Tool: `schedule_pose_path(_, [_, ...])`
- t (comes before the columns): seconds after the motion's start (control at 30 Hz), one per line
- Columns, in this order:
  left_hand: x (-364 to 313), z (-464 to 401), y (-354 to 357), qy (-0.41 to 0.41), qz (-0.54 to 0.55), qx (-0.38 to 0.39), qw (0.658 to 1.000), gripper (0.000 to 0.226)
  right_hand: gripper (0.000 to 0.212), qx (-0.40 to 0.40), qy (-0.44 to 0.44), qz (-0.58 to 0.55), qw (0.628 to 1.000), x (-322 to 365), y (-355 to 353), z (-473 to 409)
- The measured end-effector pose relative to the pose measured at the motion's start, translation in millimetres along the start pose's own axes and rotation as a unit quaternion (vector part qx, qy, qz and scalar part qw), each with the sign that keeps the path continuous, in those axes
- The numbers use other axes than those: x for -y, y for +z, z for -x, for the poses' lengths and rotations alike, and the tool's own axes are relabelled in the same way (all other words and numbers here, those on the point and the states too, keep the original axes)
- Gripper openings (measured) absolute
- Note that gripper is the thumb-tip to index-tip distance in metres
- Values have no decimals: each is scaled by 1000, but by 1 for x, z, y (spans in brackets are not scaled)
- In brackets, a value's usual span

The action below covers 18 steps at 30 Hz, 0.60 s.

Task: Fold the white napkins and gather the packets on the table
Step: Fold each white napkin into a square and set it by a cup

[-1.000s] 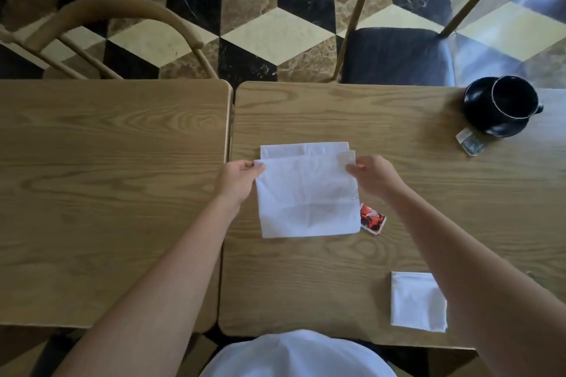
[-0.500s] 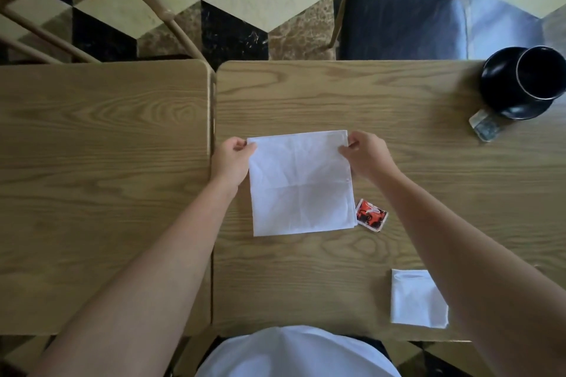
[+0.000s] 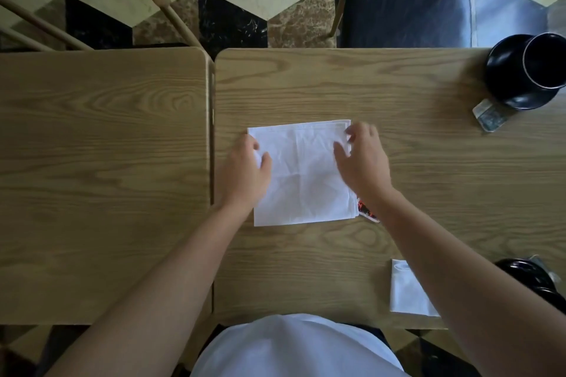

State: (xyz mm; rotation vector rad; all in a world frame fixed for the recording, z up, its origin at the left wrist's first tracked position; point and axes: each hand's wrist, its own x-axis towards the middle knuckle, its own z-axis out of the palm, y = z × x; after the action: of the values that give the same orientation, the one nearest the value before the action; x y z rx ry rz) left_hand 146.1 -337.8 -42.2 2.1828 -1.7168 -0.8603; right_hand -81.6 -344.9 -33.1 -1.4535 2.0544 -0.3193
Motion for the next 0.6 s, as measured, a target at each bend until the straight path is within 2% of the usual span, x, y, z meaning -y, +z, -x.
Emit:
schedule_pose_path(0.07, [-2,35,7,127,10,83,988,14,23,99,-42,-8,994,8,14,35])
schedule_pose_path(0.13, [5,68,12,187,12,178,966,14,18,208,-56,-23,976,15,30,70])
schedule_pose_path(0.2, [15,87,15,150,9,240,959,12,18,258,-43,-49,964,16,42,93])
schedule_pose_path(0.27, [22,93,17,89,-2,272,958,8,20,276,-13,-76,958,16,50,107])
schedule_pose_path(0.5, [22,93,31,0,7,269,963,16,24,270,24,-115,956,13,62,118])
schedule_pose_path(0.6, [23,91,32,0,11,276,961,8,25,255,22,-93,962,6,60,111])
